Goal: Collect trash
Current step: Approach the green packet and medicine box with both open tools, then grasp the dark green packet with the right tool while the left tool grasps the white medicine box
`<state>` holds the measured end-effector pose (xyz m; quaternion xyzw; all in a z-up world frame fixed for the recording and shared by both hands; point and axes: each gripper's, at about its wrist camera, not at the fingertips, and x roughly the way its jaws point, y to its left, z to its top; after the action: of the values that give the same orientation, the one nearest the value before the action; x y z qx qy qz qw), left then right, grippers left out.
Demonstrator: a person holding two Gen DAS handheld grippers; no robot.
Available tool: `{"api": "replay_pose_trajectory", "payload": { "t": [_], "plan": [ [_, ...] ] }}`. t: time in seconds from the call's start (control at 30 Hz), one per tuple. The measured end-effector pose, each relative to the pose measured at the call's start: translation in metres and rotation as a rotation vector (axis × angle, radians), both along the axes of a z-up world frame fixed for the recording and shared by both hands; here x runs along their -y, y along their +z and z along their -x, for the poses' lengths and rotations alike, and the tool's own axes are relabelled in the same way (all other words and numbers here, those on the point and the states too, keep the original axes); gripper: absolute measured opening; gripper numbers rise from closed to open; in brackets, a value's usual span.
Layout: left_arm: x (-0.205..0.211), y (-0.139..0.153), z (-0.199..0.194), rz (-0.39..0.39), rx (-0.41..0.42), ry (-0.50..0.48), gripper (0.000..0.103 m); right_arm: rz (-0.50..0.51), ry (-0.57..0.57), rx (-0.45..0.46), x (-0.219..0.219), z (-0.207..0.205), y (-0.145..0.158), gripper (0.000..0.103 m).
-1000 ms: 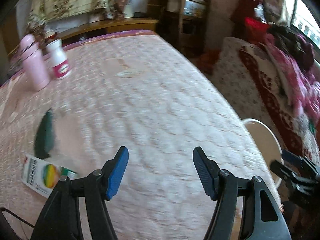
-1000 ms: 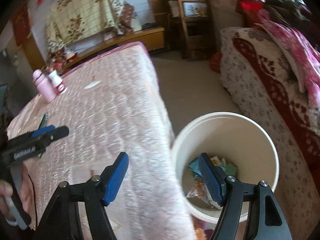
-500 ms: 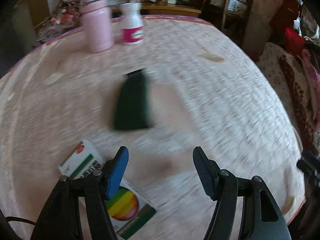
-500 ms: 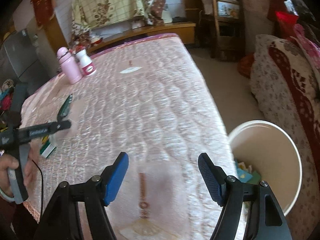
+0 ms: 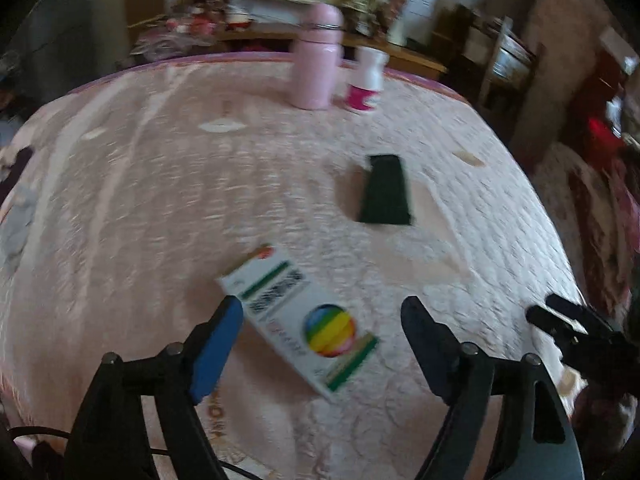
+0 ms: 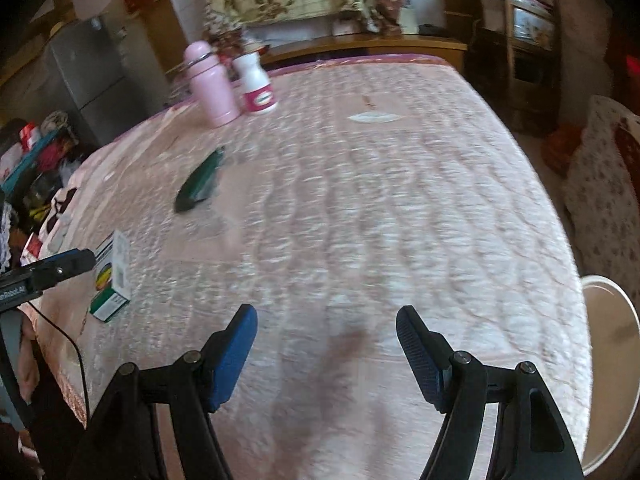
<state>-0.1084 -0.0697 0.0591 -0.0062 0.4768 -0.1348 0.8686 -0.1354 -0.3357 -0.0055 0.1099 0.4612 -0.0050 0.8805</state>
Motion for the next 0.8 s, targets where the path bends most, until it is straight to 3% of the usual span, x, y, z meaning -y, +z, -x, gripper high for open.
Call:
{"api": "replay_pose_trajectory", "payload": {
  "t": [0.07,0.2,0.3,0.47,0.63,0.8],
  "plan": [
    [-0.008,-0.010,-0.003,-0.028,-0.027,0.072,0.082,-0.007,0.022,-0.009,-0.008,-0.006,-0.002,0.075],
    [-0.016,-0.028,-0.013,0.018,-0.077,0.148,0.082,0.008,0.071,-0.021,-0.029,-0.019,-0.003,0.075],
    [-0.008,-0.032,-0.023,0.009,-0.062,0.143,0.082,0.020,0.101,-0.024,-0.041,-0.031,-0.002,0.075],
    [0.004,-0.042,-0.045,-0.106,-0.049,0.080,0.082,0.005,0.104,-0.029,-0.053,-0.066,0.000,0.075],
    [-0.020,-0.043,-0.051,-0.079,-0.090,0.079,0.082,-0.073,0.104,-0.026,-0.069,-0.116,0.001,0.075],
    [-0.028,-0.039,-0.038,-0.022,-0.127,0.080,0.082,-0.067,0.126,-0.050,-0.103,-0.169,-0.008,0.075]
  ]
}}
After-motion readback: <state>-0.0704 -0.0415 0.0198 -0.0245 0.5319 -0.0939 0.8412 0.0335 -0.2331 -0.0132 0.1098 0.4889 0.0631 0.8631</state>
